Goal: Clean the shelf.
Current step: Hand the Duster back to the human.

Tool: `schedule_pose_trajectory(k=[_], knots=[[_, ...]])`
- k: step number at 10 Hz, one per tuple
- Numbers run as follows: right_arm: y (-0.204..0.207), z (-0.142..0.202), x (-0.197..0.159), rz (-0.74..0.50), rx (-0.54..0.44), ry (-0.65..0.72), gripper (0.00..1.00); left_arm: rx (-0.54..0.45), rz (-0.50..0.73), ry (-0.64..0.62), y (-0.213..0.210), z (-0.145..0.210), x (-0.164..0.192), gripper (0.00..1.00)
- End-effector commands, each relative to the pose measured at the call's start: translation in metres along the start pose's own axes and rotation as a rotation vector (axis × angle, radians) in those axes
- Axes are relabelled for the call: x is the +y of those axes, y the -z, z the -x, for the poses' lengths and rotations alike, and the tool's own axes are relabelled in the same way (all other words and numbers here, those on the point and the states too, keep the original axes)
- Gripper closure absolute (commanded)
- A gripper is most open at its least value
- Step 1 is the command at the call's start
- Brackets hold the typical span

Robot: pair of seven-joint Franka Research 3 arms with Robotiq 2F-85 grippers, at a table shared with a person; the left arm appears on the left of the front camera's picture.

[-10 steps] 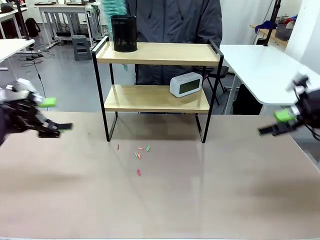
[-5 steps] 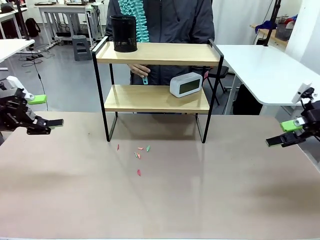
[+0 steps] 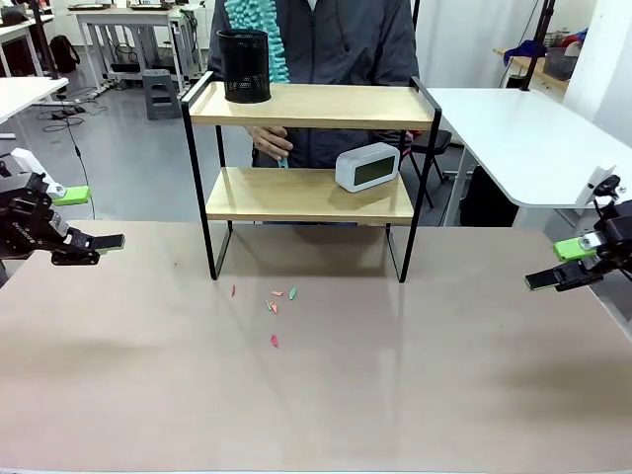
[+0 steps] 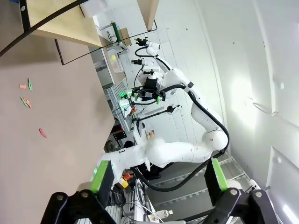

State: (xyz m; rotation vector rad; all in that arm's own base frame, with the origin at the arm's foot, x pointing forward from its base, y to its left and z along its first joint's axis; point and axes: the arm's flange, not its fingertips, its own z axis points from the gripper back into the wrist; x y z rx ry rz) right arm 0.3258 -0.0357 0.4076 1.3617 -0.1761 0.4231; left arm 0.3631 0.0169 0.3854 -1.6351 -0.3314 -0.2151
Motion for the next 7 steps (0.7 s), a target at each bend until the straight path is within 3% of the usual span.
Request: schedule_pose_trajectory(k=[1,7], knots=[[0.0004,-0.0036,0.0024,0.002,0.000,-0.024,0.00,0.005,0.007,-0.012,0.0017,0.0023,-0.0044,0.00],[0.0004,-0.0036,0.0024,0.002,0.000,-0.024,0.00,0.005,0.007,-0.012,0.0017,0.0023,-0.0044,0.00]])
